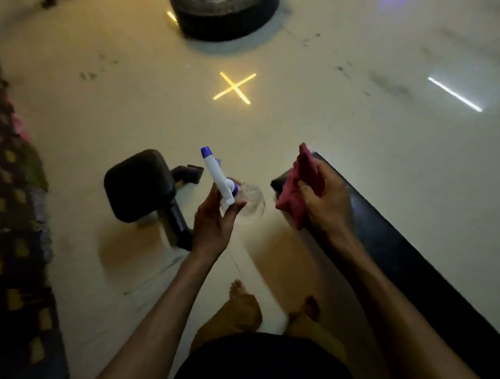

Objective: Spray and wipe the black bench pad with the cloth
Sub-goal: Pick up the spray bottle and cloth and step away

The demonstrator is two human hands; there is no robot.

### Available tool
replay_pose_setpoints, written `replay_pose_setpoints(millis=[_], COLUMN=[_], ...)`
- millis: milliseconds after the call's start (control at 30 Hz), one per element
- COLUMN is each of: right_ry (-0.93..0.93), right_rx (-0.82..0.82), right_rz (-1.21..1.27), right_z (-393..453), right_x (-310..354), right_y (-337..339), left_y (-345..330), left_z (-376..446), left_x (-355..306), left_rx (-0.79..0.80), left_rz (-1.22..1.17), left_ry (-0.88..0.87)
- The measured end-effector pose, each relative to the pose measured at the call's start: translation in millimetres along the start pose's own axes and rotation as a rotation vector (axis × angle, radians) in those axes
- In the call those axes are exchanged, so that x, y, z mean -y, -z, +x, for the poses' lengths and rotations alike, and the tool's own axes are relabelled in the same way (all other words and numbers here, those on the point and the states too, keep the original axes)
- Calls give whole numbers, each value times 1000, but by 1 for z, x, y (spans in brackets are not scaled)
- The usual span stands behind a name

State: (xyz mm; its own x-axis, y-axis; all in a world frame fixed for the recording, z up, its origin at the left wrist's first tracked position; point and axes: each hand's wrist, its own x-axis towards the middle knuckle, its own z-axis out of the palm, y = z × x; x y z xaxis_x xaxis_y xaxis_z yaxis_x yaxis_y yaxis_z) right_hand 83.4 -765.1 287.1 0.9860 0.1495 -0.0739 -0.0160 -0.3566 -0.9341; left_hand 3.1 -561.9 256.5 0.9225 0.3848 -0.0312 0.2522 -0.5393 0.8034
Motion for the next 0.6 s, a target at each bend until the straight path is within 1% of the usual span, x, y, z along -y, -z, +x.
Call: replay_pose_setpoints(millis=[33,100,167,233,433,600], right_ry=[56,140,199,237,320,295], right_rx=[55,165,234,287,413,472], right_rz=[-2,-3,2,5,-1,-3], right_z=[5,12,17,21,30,49], right_x=[18,49,75,97,153,163], right_y=[-18,-56,-98,-143,-273,-353], left_y=[18,54,91,131,240,292], left_z=[0,0,0,-2,4,21], left_x=[9,34,56,73,136,186], left_rx=[-28,-99,-212,-293,-389,-434], left_rz=[18,85,8,-88,-170,-143], left_ry=[50,89,166,201,202,255])
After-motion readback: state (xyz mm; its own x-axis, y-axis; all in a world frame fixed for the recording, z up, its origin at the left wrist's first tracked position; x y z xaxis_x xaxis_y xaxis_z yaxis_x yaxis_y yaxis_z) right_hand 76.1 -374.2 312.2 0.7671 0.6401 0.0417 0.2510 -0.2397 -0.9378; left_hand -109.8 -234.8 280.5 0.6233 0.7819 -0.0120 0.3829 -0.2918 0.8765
